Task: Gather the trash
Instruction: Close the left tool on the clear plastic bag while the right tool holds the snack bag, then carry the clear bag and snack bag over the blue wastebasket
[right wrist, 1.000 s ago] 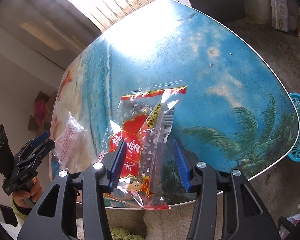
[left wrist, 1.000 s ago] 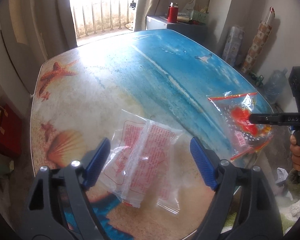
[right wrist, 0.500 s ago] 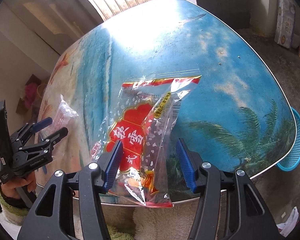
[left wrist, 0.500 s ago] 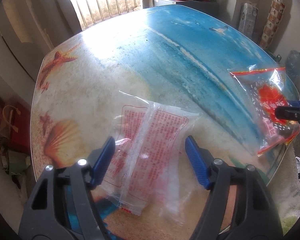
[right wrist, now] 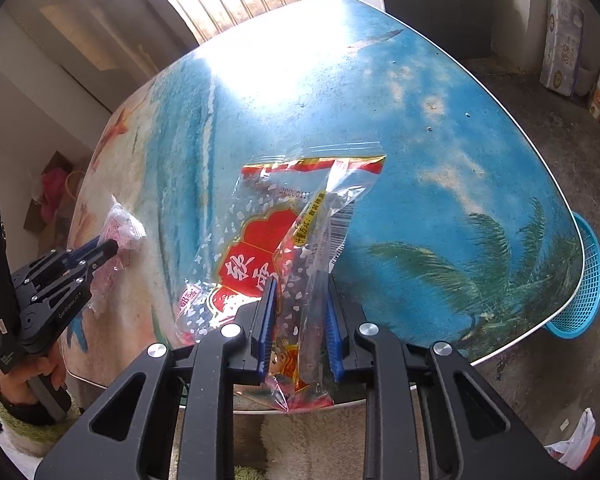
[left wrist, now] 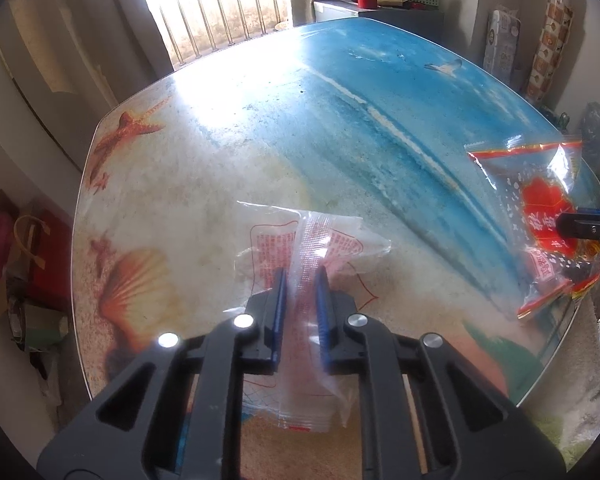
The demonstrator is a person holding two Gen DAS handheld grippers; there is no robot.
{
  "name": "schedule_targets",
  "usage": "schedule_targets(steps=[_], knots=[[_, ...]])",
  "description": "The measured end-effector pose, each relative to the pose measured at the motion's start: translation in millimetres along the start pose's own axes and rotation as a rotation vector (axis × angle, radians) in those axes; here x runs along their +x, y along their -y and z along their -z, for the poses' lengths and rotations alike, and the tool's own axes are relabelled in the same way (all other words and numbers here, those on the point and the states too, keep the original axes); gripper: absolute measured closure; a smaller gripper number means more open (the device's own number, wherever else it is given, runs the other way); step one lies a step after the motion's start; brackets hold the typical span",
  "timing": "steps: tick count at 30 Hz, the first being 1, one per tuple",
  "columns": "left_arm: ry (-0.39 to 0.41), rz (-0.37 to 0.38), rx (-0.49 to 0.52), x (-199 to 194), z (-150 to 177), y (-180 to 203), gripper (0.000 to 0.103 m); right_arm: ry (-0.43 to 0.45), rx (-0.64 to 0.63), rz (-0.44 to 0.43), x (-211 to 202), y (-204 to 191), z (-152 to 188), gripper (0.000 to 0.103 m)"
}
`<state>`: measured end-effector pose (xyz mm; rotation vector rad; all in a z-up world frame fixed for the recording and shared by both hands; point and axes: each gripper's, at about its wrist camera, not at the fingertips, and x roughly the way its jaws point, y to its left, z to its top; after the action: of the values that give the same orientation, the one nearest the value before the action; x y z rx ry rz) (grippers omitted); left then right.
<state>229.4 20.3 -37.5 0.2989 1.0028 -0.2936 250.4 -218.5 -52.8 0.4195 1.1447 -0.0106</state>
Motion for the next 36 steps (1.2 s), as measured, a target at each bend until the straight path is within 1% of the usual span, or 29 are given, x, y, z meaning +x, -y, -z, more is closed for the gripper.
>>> schedule_targets(steps=[6,13,23,36], knots=[[0.012,-0.004,0.015,-5.6,1.4,1.7,0.096,0.012,0.030,-0.030,-4.6,5.7,0.0,0.088],[0.031,-0.001,0.025,-14.4,0.3,4.8,0.098,0.034,0.044,-0.056,-14.3,6.1,-0.6,0.090],[0.063,-0.007,0.034,-26.9,-3.5,6.6,0.098,0.060,0.049,-0.082,-28.8,10.4,1.7,0.092],[0.080,-0.016,0.036,-34.9,-6.9,5.9,0.098,0.072,0.060,-0.111,-40.4,19.3,2.9,0.092]])
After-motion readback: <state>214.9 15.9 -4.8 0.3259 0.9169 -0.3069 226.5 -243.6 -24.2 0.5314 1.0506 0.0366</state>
